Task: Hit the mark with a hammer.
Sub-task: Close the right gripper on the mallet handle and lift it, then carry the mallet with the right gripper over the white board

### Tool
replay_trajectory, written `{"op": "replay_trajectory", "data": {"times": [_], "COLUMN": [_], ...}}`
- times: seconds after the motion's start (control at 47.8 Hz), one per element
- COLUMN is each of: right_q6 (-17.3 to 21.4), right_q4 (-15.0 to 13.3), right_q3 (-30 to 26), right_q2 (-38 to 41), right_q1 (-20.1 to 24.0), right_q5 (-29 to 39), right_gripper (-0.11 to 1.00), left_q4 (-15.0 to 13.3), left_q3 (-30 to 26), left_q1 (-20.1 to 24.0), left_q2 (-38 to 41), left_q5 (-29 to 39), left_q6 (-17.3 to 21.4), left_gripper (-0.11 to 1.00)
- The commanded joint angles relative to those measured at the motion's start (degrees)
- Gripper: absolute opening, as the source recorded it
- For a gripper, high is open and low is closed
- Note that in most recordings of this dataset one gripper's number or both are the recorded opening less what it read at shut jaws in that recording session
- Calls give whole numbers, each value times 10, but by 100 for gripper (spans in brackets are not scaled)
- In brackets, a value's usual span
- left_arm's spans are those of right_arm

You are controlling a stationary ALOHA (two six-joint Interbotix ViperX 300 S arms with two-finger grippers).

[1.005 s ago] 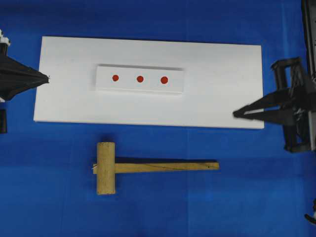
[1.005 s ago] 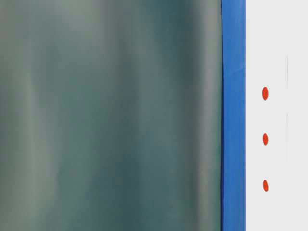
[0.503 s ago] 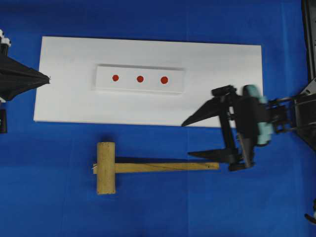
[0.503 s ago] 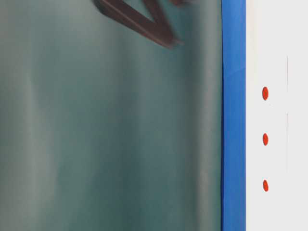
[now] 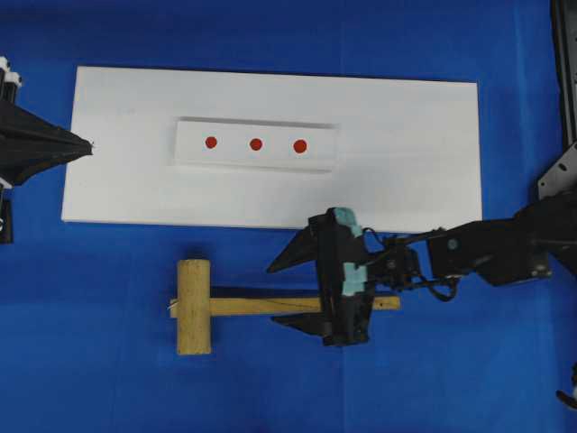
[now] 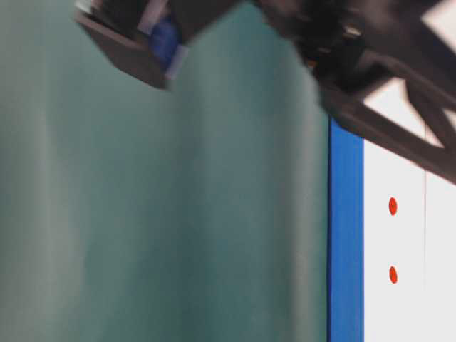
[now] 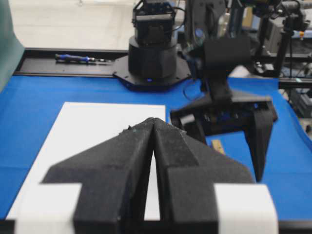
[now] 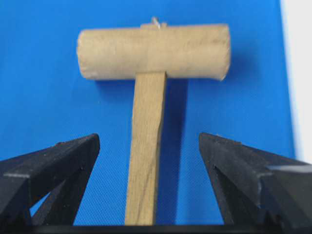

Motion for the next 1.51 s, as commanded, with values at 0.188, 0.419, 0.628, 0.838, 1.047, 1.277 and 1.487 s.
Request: {"op": "replay_trajectory", "data": {"times": [0.188,0.419,0.628,0.838,1.047,1.277,1.487], "right_q6": [-1,-2,-14,-14,-12,-17,-18], "right_q4": [34,46,46,46,46,45,44], "right_q3": [-47,-68,-75,-76,-83,-81,-76], "right_q2": [71,108,110,109,80,4,-66], "right_q1": [12,13,13,15,16,8,-10], "right_q5": [-18,-19,-18,-18,-11,36,94], "right_gripper": [89,89,61,9,10,10,10], "left_q4": [-1,-1,-1,-1,-2,-2,-2], "left_q3": [-3,2,2,2,2,2,2], "left_q1": [-2,-2,-2,-2,-2,-2,-2], "left_q2": [4,3,-1,-2,-2,-2,-3], "left_q5": [-4,-3,3,8,15,19,25], "left_q6": [-1,-2,-2,-2,-3,-11,-15], "left_gripper": [0,0,0,0,0,0,0]}}
